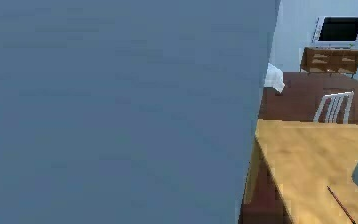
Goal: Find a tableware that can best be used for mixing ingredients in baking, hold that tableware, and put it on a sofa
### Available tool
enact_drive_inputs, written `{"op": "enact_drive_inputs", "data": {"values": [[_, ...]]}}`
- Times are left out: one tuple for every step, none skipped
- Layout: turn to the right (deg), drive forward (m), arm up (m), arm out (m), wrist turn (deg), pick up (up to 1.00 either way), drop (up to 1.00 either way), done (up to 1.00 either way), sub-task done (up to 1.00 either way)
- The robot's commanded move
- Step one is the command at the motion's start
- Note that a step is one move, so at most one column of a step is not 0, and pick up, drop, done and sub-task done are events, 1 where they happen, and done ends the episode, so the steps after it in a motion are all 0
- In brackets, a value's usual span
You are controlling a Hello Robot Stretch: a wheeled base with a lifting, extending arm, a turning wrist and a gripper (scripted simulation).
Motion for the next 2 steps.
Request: {"op": "enact_drive_inputs", "data": {"values": [[-45.0, 0.0, 0.0, 0.0, 0.0, 0.0, 0.0, 0.0, 0.0], [-45.0, 0.0, 0.0, 0.0, 0.0, 0.0, 0.0, 0.0, 0.0]]}}
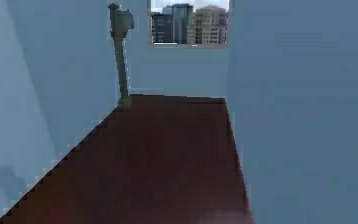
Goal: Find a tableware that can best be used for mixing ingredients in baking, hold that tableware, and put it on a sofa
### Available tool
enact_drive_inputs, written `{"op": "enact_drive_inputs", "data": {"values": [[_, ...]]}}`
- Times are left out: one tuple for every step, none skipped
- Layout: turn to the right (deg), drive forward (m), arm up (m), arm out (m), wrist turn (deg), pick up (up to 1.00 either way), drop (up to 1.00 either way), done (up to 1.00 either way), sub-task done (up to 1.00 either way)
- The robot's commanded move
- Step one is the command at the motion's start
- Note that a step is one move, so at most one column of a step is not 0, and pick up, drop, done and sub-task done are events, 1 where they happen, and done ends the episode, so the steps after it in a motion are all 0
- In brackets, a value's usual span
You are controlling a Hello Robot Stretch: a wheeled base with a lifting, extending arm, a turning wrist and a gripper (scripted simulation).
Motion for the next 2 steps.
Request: {"op": "enact_drive_inputs", "data": {"values": [[-45.0, 0.0, 0.0, 0.0, 0.0, 0.0, 0.0, 0.0, 0.0], [-36.0, 0.0, 0.0, 0.0, 0.0, 0.0, 0.0, 0.0, 0.0]]}}
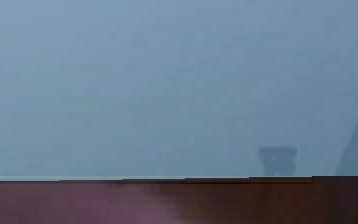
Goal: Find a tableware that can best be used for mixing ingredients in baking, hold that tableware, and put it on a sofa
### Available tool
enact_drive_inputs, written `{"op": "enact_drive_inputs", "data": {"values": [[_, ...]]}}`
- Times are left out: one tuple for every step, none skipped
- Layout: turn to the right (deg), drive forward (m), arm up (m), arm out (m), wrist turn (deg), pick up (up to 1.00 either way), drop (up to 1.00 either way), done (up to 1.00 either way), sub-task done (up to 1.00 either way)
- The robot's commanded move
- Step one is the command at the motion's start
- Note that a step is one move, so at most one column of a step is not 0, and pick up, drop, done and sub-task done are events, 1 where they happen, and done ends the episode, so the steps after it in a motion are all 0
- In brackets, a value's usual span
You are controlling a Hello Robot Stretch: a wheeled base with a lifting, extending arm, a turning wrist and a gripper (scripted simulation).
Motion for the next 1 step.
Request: {"op": "enact_drive_inputs", "data": {"values": [[0.0, 0.1, 0.0, 0.0, 0.0, 0.0, 0.0, 0.0, 0.0]]}}
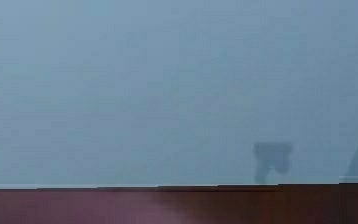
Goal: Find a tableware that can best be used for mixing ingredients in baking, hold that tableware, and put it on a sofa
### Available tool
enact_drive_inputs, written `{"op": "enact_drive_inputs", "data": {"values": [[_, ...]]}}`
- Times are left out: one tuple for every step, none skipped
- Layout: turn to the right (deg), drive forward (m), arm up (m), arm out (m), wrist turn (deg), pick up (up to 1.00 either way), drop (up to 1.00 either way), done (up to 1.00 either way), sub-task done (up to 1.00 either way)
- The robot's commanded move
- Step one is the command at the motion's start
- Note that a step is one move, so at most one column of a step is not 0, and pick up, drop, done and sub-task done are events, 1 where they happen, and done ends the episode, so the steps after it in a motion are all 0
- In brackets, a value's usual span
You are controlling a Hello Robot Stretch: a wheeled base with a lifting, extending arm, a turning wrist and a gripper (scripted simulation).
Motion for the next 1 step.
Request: {"op": "enact_drive_inputs", "data": {"values": [[-45.0, 0.0, 0.0, 0.0, 0.0, 0.0, 0.0, 0.0, 0.0]]}}
